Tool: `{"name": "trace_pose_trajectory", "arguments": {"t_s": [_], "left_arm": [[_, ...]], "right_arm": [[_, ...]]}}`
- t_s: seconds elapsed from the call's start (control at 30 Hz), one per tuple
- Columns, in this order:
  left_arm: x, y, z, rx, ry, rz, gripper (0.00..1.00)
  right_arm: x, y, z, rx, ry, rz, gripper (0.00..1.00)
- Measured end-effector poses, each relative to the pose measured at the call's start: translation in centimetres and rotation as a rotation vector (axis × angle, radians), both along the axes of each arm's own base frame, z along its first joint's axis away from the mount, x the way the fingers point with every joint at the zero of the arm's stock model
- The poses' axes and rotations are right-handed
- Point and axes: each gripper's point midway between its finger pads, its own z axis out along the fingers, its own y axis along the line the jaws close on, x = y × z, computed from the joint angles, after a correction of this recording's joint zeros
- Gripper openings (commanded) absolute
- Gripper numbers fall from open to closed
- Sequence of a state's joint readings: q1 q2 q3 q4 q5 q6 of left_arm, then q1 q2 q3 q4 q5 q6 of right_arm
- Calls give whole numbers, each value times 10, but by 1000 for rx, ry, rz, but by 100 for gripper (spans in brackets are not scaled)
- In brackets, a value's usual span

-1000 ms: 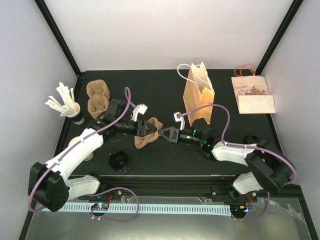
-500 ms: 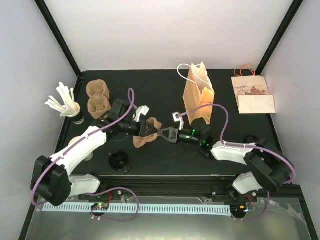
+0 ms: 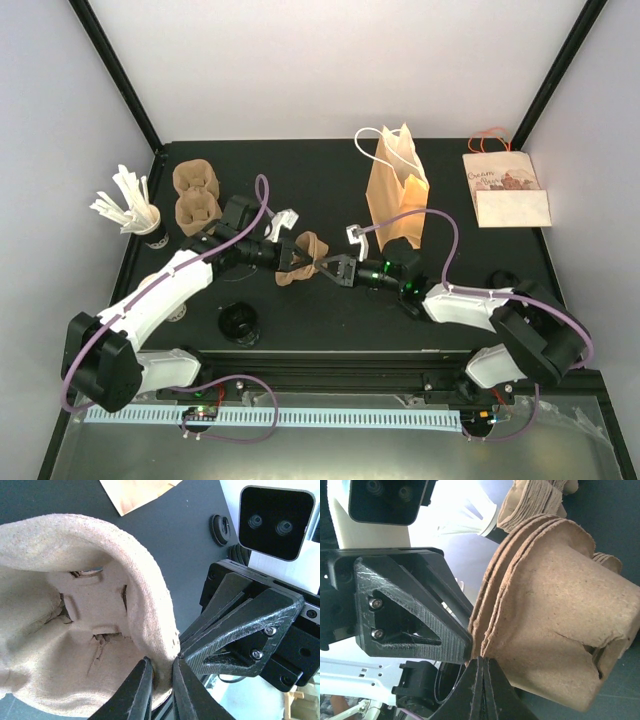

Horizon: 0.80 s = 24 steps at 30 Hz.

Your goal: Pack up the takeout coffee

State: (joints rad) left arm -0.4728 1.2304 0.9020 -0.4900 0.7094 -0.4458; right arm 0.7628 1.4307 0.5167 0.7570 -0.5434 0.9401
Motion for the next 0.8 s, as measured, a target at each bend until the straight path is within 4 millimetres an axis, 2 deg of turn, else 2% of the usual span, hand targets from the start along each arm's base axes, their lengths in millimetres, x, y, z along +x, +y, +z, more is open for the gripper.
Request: {"name": "trace_pose_trajectory", "arguments": {"t_s": [0.33,0.53,0.7,0.8], "left_arm": [[0,4,3,23,-15,3,14],[2,6,8,25,-33,6,12],[5,10,16,42,-69,6,50],[3,9,18,30,-75,-7,60]], "right_arm": [[2,-10,-7,-30,12,-55,1],[7,-15,-18,-68,34,-91,1],[7,-17,-26,-95,47,-100,1],[7,-17,-26,-95,47,-97,1]]}}
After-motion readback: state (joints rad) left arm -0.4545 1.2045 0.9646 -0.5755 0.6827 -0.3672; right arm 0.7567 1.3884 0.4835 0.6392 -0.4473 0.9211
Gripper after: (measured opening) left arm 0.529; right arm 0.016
